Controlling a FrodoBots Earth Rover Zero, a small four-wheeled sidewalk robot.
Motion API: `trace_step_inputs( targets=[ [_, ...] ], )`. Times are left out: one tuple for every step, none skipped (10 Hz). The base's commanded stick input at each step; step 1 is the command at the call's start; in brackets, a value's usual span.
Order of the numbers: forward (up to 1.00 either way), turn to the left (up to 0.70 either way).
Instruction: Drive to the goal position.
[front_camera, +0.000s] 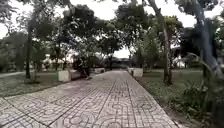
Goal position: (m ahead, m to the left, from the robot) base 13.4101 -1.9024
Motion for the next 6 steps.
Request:
trace_step_inputs(
  targets=[
    [1.00,0.00],
    [1.00,0.00],
    [1.00,0.00],
    [1.00,0.00],
    [1.00,0.00],
    [1.00,0.00]
  ],
)
